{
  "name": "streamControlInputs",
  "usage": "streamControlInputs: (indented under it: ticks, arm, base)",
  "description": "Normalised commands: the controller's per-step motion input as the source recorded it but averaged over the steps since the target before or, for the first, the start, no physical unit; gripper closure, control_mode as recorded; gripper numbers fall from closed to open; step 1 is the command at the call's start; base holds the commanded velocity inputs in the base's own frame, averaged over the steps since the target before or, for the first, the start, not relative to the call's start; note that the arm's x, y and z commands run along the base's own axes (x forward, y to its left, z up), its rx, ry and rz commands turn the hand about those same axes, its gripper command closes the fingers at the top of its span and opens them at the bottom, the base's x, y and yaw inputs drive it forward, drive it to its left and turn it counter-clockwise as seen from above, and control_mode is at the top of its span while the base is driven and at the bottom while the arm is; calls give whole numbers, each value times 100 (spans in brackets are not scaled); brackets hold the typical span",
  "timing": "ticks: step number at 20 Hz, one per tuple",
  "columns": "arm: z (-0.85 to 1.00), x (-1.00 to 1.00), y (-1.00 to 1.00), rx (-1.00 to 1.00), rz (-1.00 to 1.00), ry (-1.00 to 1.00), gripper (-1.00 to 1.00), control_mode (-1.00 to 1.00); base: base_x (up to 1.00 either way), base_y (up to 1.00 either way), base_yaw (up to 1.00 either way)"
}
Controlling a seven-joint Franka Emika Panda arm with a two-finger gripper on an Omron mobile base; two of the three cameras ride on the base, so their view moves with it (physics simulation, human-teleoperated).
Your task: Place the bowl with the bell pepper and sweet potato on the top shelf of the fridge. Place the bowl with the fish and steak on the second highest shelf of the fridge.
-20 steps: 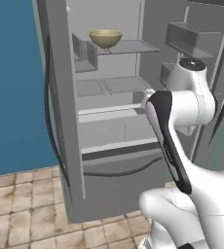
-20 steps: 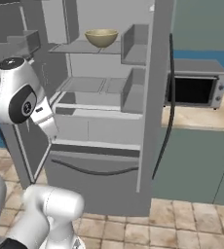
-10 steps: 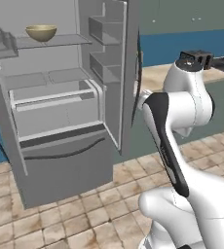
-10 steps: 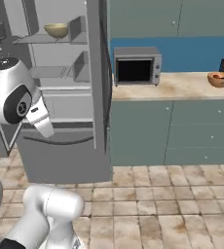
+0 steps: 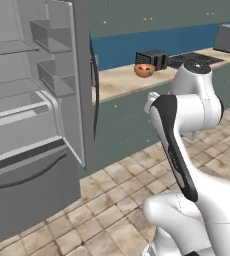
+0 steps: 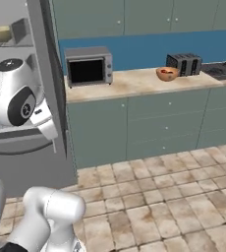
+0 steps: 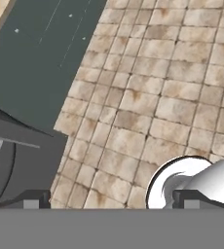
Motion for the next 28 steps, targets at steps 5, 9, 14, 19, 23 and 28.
streamControlInputs:
  ticks: [5,9,14,19,23,28]
  arm:
    - [0,0,0,0,0,0,-100,100]
    - [0,0,0,0,0,0,-100,100]
    - [0,0,0,0,0,0,-100,100]
    - [0,0,0,0,0,0,-100,100]
    - [0,0,0,0,0,0,-100,100]
    - [0,0,0,0,0,0,-100,100]
  base:
    - [100,-100,-6]
    - [100,-100,-1]
    - [100,-100,0]
    - [100,-100,0]
    - [100,-96,-4]
    - [100,-100,-5]
